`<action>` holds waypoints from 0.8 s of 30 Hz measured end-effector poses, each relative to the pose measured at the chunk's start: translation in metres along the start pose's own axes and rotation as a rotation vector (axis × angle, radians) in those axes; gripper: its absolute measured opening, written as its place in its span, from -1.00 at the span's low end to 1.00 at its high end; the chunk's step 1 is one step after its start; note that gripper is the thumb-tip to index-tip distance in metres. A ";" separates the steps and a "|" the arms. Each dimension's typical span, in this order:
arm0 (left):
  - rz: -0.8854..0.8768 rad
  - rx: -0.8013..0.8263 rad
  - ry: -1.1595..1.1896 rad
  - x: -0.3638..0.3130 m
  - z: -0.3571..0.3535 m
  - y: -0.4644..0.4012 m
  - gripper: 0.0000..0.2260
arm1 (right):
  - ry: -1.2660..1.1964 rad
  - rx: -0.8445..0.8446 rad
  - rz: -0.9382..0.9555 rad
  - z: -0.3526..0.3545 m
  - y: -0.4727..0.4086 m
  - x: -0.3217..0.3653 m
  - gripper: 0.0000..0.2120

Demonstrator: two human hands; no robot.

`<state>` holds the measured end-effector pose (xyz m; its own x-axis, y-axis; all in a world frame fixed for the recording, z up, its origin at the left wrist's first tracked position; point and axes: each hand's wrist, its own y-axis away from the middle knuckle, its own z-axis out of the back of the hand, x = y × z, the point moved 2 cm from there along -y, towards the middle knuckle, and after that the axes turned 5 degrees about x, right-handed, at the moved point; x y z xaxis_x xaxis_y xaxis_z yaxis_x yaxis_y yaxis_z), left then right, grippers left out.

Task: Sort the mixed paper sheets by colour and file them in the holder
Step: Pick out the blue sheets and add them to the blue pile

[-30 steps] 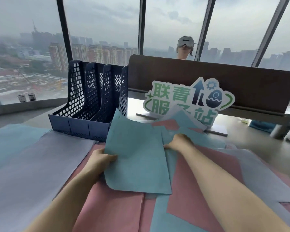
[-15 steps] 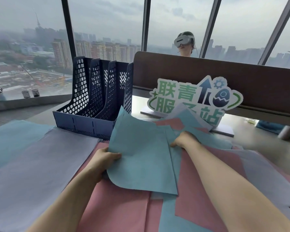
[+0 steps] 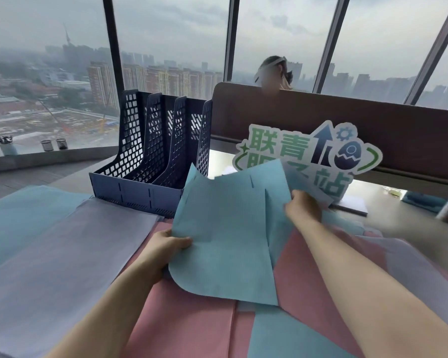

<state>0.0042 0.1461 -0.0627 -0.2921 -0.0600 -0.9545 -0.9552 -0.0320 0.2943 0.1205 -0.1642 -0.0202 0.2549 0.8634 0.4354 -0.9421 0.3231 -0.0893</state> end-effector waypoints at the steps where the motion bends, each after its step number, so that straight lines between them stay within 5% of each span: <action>1: -0.008 -0.008 -0.014 0.000 0.000 -0.001 -0.88 | -0.041 -0.123 0.039 0.010 0.001 -0.005 -0.96; 7: -0.038 -0.032 -0.045 0.001 0.001 0.003 -0.87 | -0.493 -0.601 0.177 0.071 0.018 -0.006 -0.79; 12: -0.086 -0.070 -0.058 0.001 0.001 0.009 -0.87 | -0.855 -0.762 0.151 0.110 0.022 0.007 -0.78; 16: -0.085 -0.045 0.001 0.000 0.001 0.011 -0.87 | -0.836 -0.657 0.135 0.118 0.020 0.012 -0.85; 24: -0.021 0.028 0.157 0.000 0.004 0.005 -0.80 | -0.518 -0.107 0.028 0.010 0.040 0.001 -0.87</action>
<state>-0.0011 0.1503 -0.0618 -0.2626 -0.2148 -0.9407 -0.9627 -0.0073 0.2704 0.0809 -0.1548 -0.0143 0.0634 0.5767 0.8145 -0.9128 0.3634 -0.1862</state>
